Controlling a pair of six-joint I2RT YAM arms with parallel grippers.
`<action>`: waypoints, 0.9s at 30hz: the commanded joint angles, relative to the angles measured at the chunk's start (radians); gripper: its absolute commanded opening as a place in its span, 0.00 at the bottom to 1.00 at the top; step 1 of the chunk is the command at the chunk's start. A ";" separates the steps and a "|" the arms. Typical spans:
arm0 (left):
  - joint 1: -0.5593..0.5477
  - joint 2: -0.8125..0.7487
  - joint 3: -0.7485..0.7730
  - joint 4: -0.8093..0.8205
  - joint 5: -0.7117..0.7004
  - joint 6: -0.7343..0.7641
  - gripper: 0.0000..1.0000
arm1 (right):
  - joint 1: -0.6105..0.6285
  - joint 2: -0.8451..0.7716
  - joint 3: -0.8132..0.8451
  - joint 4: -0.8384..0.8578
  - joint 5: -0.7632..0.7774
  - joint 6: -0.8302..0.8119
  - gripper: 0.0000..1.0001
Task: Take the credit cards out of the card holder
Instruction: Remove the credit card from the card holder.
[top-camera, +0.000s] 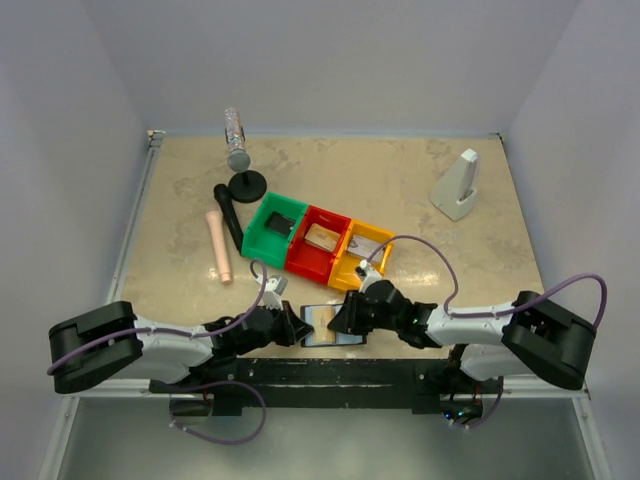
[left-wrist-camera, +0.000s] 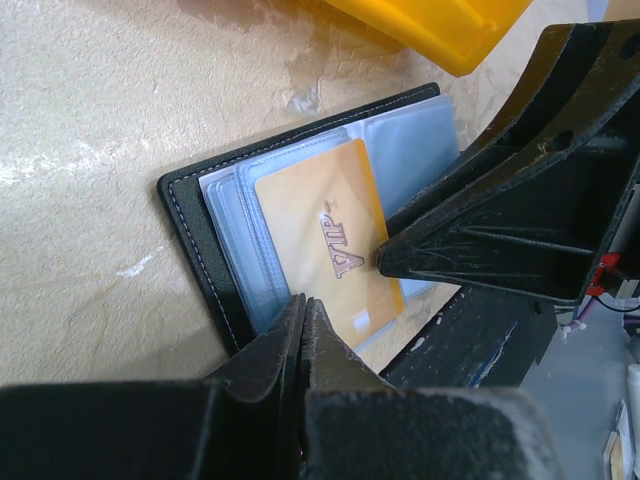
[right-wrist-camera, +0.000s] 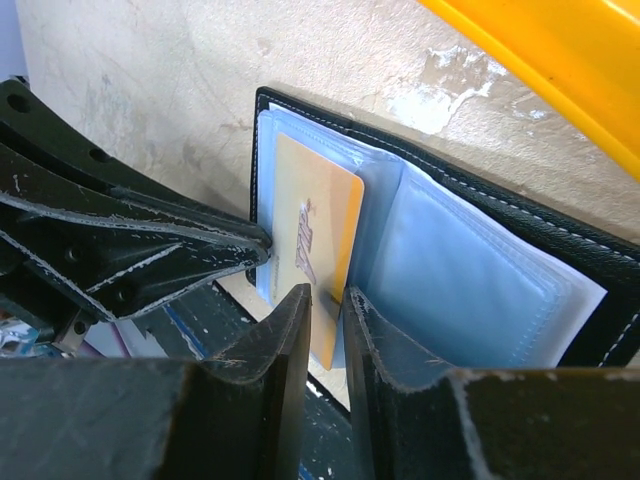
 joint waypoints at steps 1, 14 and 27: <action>-0.005 0.010 -0.009 -0.066 0.021 0.001 0.00 | -0.001 -0.032 -0.007 0.137 -0.072 0.034 0.22; -0.005 0.010 -0.008 -0.074 0.013 0.001 0.00 | -0.018 -0.042 -0.030 0.182 -0.103 0.040 0.18; -0.005 0.008 -0.020 -0.076 0.003 -0.011 0.00 | -0.024 -0.084 -0.053 0.151 -0.089 0.037 0.05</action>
